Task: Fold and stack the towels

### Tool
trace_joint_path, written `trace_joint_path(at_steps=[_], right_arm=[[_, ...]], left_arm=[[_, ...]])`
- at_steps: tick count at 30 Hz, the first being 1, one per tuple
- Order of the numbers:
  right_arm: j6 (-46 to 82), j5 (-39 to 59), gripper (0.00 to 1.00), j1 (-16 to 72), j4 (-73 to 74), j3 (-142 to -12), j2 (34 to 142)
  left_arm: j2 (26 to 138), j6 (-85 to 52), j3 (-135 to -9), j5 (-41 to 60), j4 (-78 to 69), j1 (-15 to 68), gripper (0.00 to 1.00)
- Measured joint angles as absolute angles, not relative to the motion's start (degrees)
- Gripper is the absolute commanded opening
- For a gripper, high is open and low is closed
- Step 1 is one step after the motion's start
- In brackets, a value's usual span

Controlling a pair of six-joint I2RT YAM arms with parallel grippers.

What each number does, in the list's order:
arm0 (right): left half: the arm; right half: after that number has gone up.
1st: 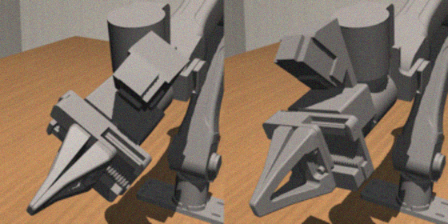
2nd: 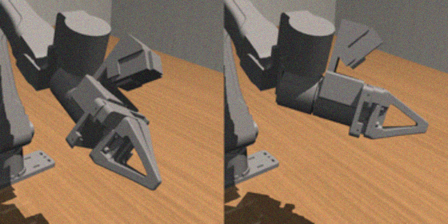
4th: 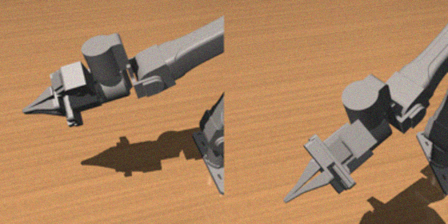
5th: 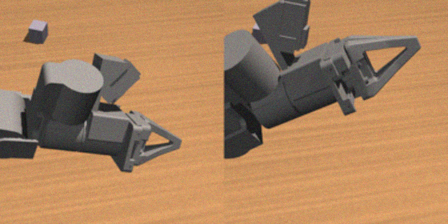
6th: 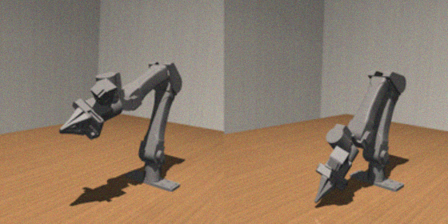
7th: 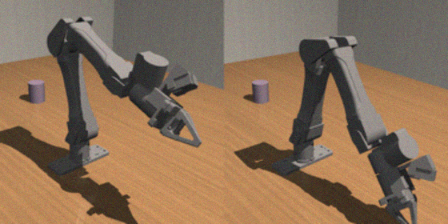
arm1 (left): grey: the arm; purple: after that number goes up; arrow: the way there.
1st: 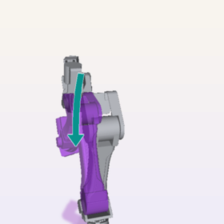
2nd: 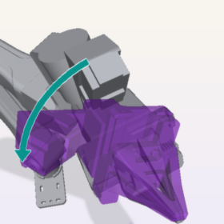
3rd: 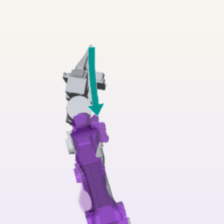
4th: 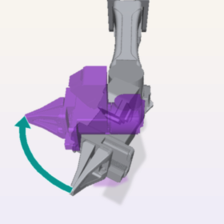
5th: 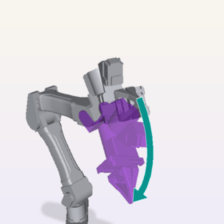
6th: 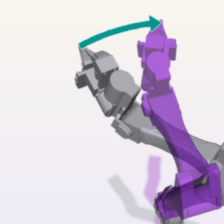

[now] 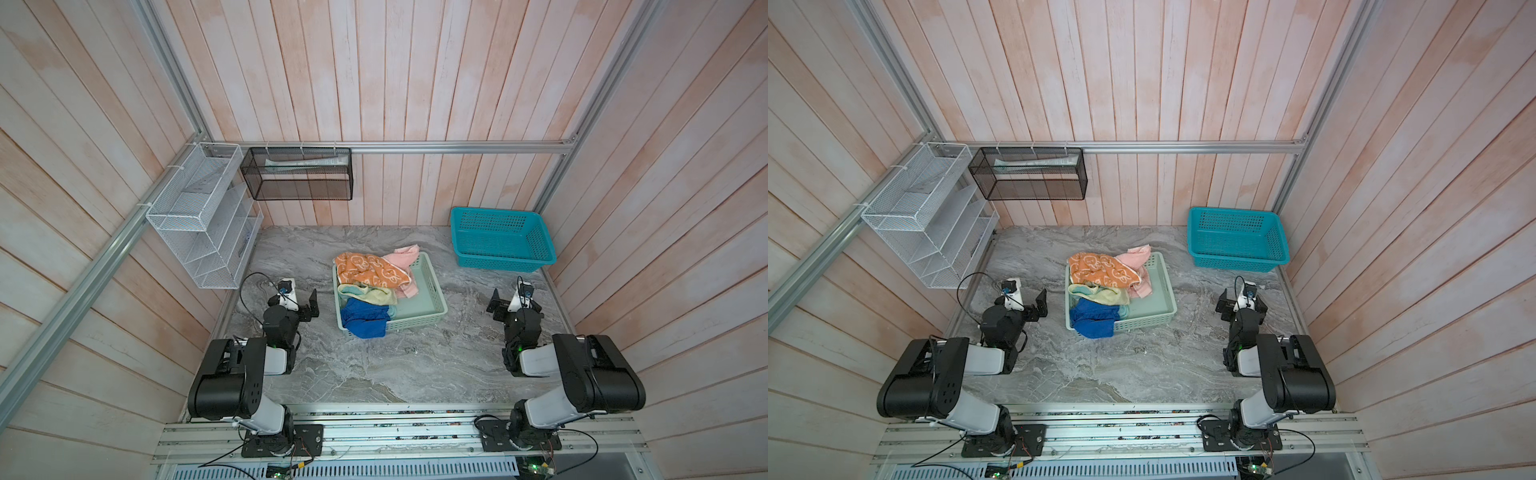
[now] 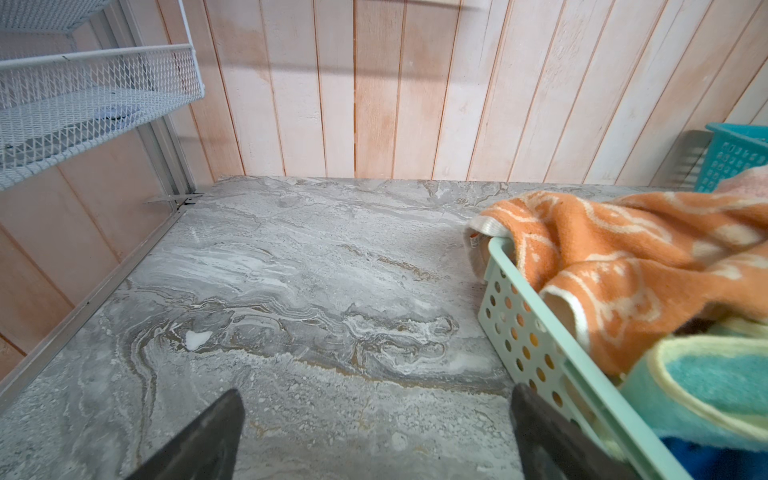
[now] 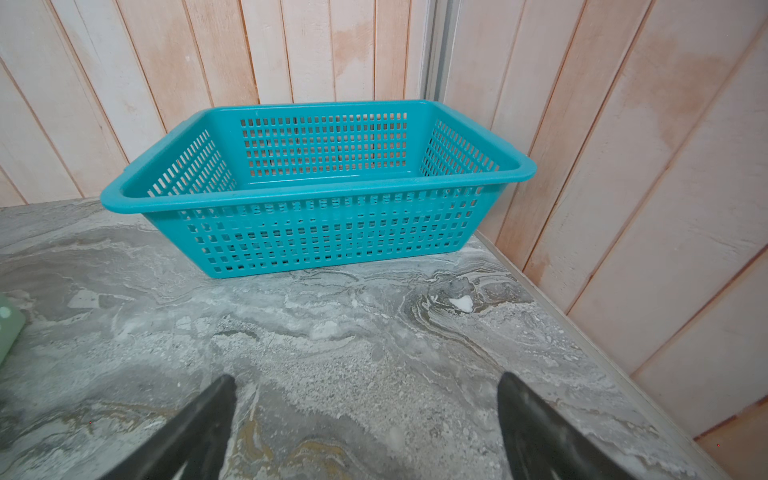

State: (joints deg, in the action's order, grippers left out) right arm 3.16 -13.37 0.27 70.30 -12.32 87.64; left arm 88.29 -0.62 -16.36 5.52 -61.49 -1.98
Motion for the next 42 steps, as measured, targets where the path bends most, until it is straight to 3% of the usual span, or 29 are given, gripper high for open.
trace_joint_path(at_steps=[37, 42], right_arm=[[3.1, -13.1, 0.98, 0.3, 70.3, -12.4, 87.6], [3.3, -12.1, 0.95, 0.5, 56.3, -19.8, 82.4]], left_arm=[[88.3, -0.6, -16.4, 5.5, -61.5, -2.0, 1.0], [83.9, -0.7, -17.4, 3.9, -55.1, -1.4, 1.0]])
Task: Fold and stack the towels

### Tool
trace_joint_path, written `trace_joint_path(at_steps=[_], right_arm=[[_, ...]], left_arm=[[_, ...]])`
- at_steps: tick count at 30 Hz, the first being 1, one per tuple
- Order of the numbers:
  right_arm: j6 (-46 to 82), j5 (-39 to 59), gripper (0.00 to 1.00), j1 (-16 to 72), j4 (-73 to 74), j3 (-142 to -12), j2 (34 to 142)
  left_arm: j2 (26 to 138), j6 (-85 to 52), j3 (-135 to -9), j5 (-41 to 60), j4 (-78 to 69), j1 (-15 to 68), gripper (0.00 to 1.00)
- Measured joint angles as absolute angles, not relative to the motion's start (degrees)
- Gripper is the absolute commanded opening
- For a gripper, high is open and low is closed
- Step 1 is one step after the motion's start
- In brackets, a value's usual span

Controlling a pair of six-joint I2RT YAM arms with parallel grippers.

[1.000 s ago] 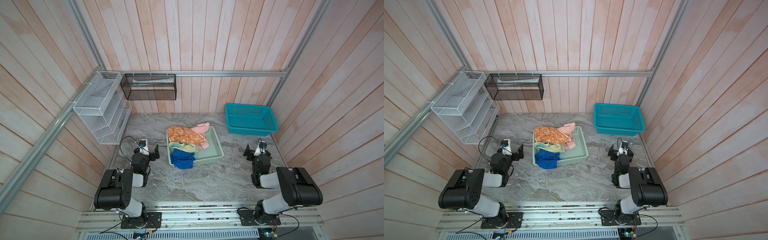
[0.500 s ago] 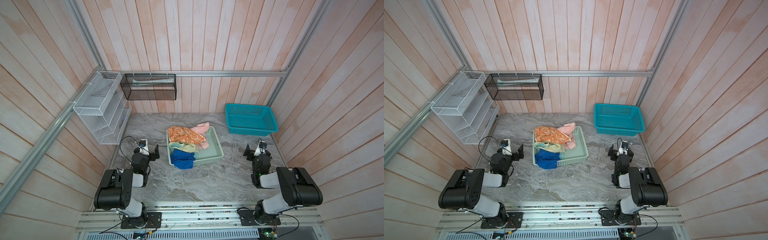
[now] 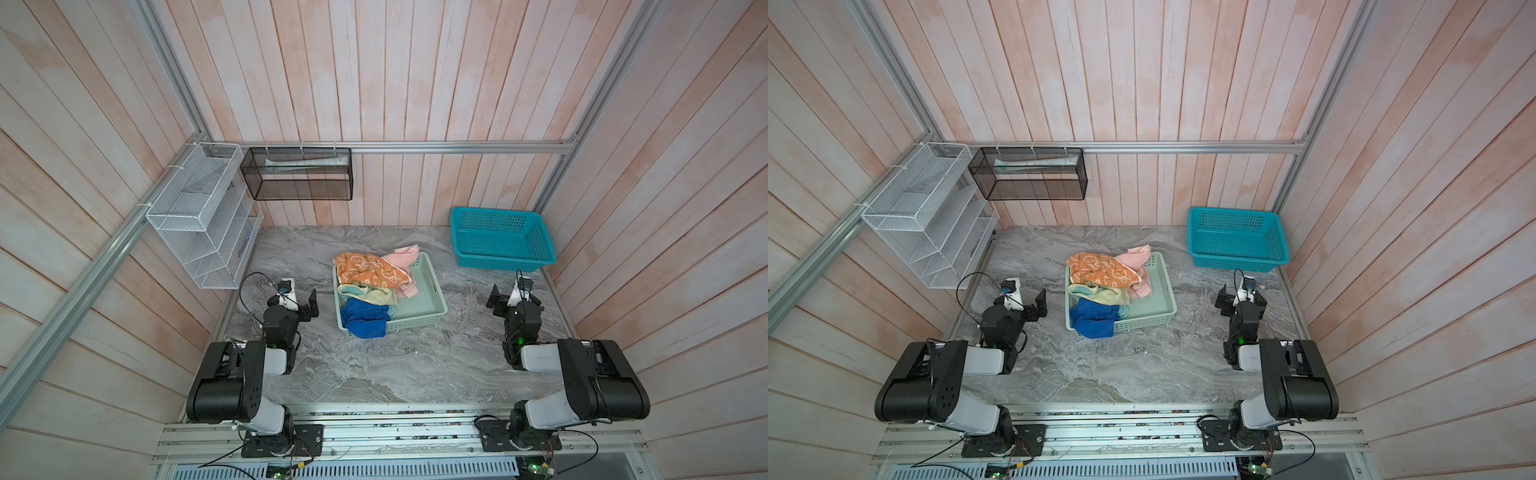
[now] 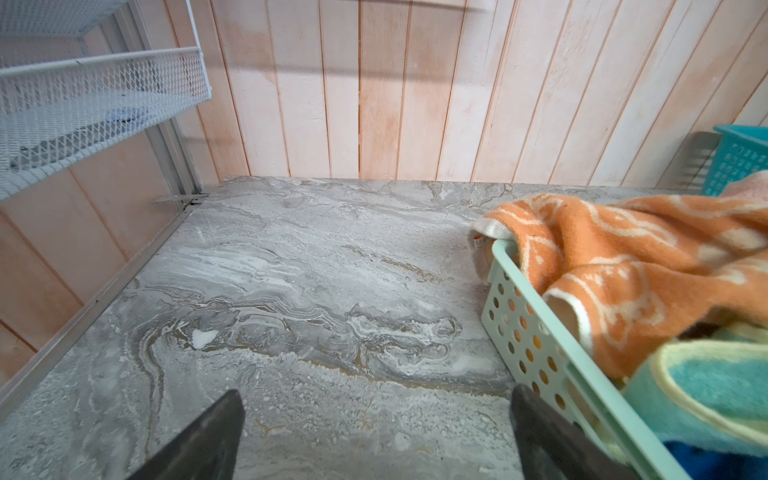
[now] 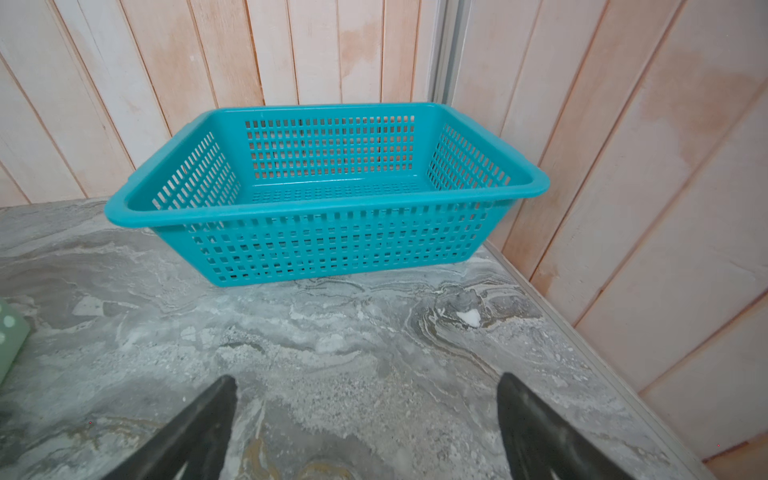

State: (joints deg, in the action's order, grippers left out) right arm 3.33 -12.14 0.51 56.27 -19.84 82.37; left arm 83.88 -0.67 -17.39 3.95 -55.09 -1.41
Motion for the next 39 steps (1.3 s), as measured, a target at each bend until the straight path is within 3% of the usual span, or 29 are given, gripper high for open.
trace_joint_path(at_steps=[6, 10, 16, 21, 27, 31, 34, 39], right_arm=[[9.6, -9.0, 0.9, 0.9, 40.6, -29.9, 75.3], [12.6, -6.3, 0.9, 1.3, 29.8, -38.1, 79.1], [13.9, 0.2, 0.88, 1.5, 11.6, -68.3, 99.8], [14.9, 7.6, 0.88, 1.6, 0.3, -89.7, 116.2], [15.4, 16.3, 0.85, 3.1, -14.6, -117.6, 136.5], [15.1, 20.7, 0.73, 5.2, -23.5, -133.1, 146.8], [15.4, 22.6, 0.67, 6.6, -27.0, -138.5, 150.0], [16.7, 24.8, 0.66, 9.5, -28.1, -139.2, 150.3]], left_arm=[[72.5, -4.0, -30.6, 3.6, -35.9, 0.6, 0.89], [73.4, -6.2, -42.4, 3.0, -24.4, 10.2, 0.84], [90.9, -10.7, -60.7, 3.4, -11.0, 30.6, 0.8], [106.4, -15.3, -71.9, 9.2, -3.1, 37.8, 0.73], [114.8, -18.3, -75.1, 13.1, 5.2, 34.9, 0.73], [113.4, -18.7, -73.8, 14.6, 7.9, 28.2, 0.73], [110.5, -18.4, -70.3, 14.4, 9.0, 22.5, 0.73], [105.6, -15.1, -64.8, 11.4, 12.7, 11.3, 0.73]])
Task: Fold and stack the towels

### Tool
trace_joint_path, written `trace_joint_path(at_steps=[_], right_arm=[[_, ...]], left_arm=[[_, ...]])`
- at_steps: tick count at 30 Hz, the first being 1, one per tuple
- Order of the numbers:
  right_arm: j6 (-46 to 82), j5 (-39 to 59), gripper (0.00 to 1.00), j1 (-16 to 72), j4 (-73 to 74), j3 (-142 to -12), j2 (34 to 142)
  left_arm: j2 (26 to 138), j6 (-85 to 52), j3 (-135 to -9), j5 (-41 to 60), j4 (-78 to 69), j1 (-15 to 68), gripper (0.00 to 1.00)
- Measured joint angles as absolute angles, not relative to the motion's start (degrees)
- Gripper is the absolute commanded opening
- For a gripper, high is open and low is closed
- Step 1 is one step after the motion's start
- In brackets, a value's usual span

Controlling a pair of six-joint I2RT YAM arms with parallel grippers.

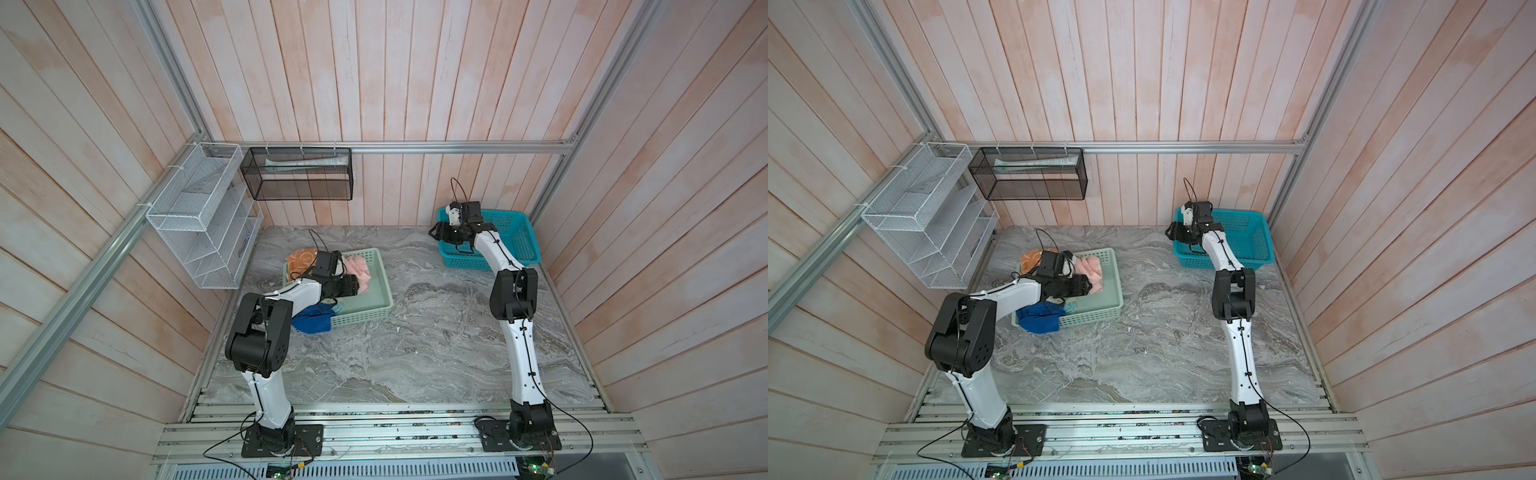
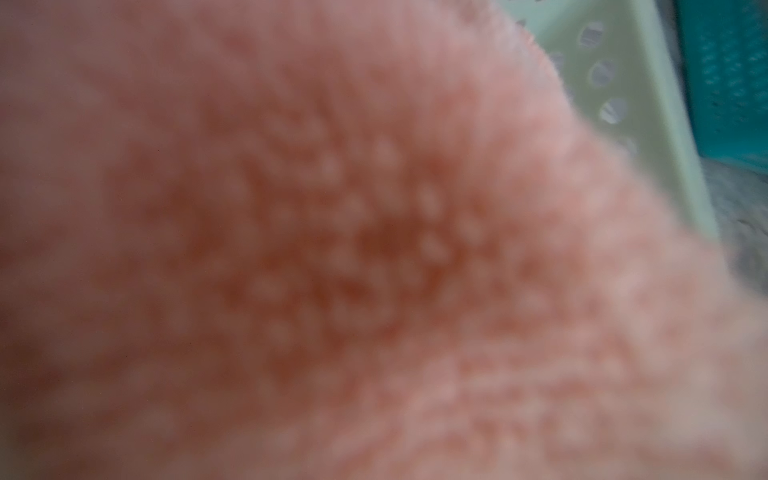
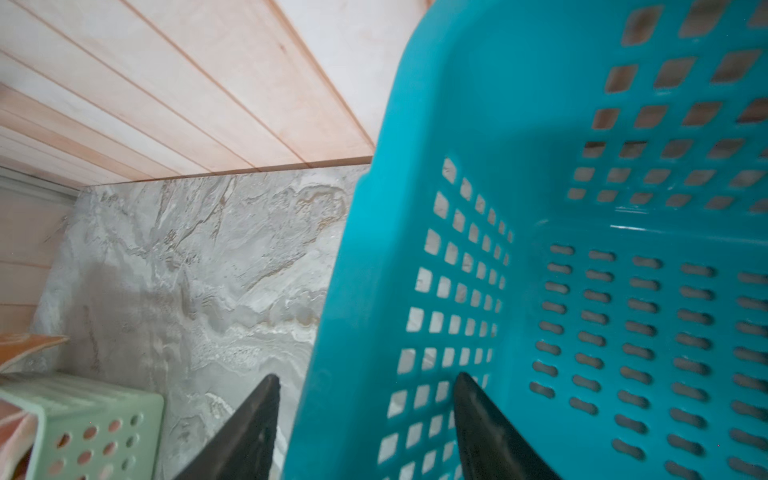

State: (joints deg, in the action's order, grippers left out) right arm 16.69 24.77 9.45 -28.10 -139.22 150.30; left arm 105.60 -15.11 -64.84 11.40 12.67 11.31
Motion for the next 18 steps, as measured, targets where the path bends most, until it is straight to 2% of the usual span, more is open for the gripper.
trace_joint_path(at_steps=[2, 4, 8, 13, 18], right_arm=[[17.0, 25.4, 0.67, 10.3, -28.1, -139.2, 150.3], [17.0, 25.7, 0.72, 11.2, -28.1, -139.2, 150.3], [16.6, 25.8, 0.78, 12.2, -29.1, -140.2, 150.3], [16.0, 25.3, 0.8, 12.3, -31.8, -141.4, 148.0], [14.7, 23.9, 0.8, 12.3, -33.7, -140.4, 139.8]], left_arm=[[104.1, -13.3, -63.9, 10.5, 14.2, 8.0, 0.73], [102.6, -11.3, -63.5, 9.9, 15.6, 5.1, 0.74], [99.3, -8.5, -63.5, 9.8, 17.2, 3.0, 0.75], [95.1, -7.3, -65.2, 10.5, 19.8, 3.4, 0.75], [90.4, -7.6, -68.4, 8.6, 23.0, 3.4, 0.75]])
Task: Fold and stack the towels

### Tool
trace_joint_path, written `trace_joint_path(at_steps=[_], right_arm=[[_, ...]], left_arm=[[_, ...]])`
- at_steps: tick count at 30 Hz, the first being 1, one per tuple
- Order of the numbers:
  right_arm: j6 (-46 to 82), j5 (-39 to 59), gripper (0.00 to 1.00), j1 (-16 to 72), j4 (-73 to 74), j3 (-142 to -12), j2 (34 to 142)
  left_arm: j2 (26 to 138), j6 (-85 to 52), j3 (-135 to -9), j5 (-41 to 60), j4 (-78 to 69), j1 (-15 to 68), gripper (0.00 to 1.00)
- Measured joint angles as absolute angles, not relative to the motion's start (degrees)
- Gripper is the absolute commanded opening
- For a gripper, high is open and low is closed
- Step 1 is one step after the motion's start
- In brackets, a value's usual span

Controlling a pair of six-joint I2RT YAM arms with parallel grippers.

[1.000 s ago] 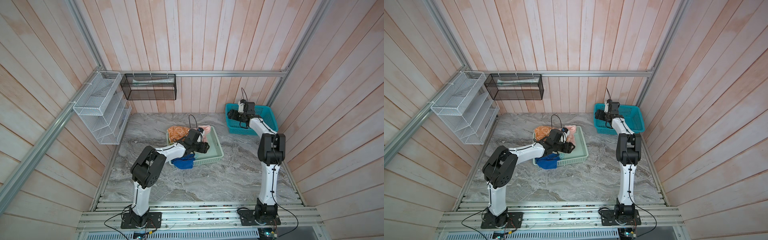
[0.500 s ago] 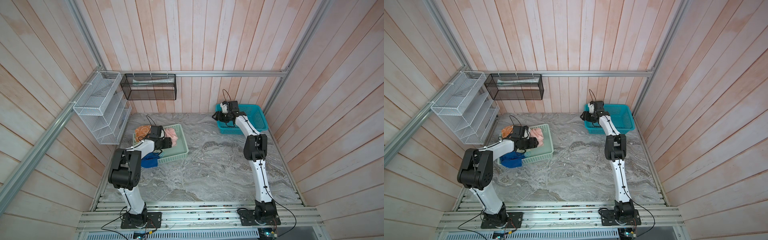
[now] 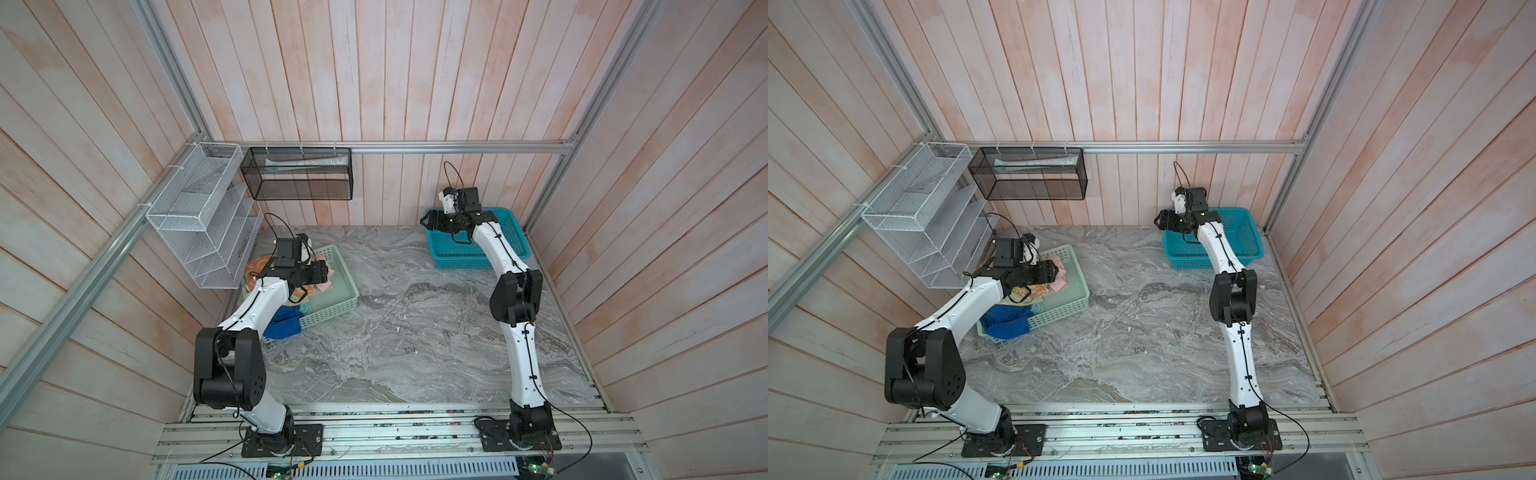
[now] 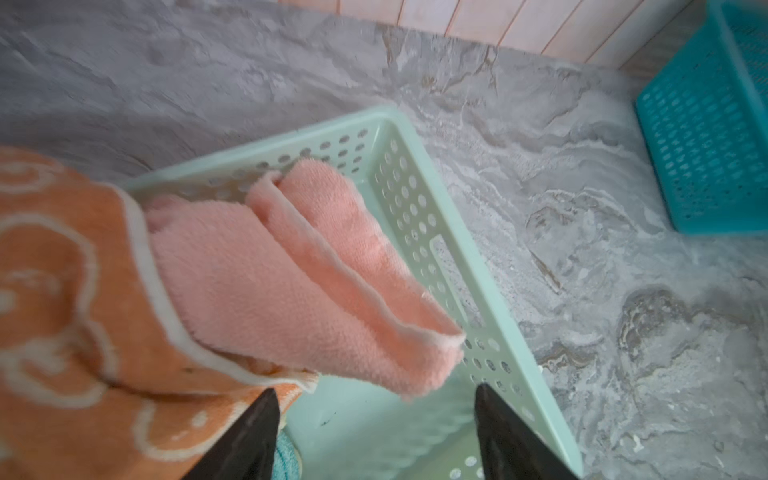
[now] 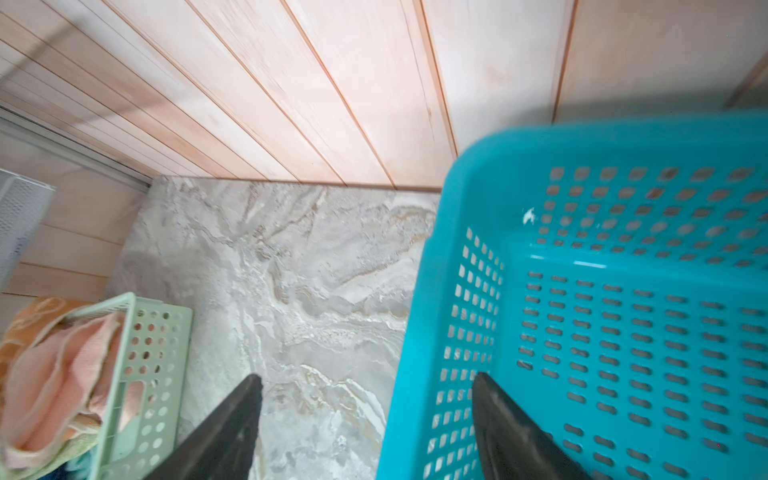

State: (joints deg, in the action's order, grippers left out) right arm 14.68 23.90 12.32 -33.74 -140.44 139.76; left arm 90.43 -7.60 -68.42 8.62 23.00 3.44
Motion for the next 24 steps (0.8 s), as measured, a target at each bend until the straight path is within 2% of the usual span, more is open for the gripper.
trace_joint_path(at_steps=[6, 14, 16, 17, 21, 22, 24], right_arm=[[12.5, 22.5, 0.8, 13.9, -32.1, -129.6, 123.0], [13.5, 22.8, 0.8, 19.1, -24.9, -99.3, 108.3], [14.7, 22.8, 0.8, 19.8, -22.2, -89.2, 104.6], [15.3, 22.8, 0.8, 19.9, -21.3, -85.3, 103.0], [17.8, 22.2, 0.8, 19.8, -16.8, -70.3, 95.0], [18.2, 22.0, 0.8, 19.7, -15.9, -68.0, 93.6], [19.2, 21.8, 0.8, 19.2, -13.5, -63.1, 91.3]], left_arm=[[90.8, -8.0, -73.0, 5.9, 23.8, 3.7, 0.76], [105.6, -11.0, -80.0, -3.6, 27.4, 9.9, 0.76], [108.3, -12.0, -80.2, -6.9, 29.3, 11.4, 0.67], [108.9, -12.3, -80.2, -8.1, 30.2, 11.9, 0.58], [109.9, -11.7, -82.6, -13.2, 34.3, 13.6, 0.08], [109.8, -11.4, -83.4, -14.0, 34.5, 13.8, 0.01], [109.5, -10.5, -85.0, -15.8, 34.7, 14.2, 0.0]])
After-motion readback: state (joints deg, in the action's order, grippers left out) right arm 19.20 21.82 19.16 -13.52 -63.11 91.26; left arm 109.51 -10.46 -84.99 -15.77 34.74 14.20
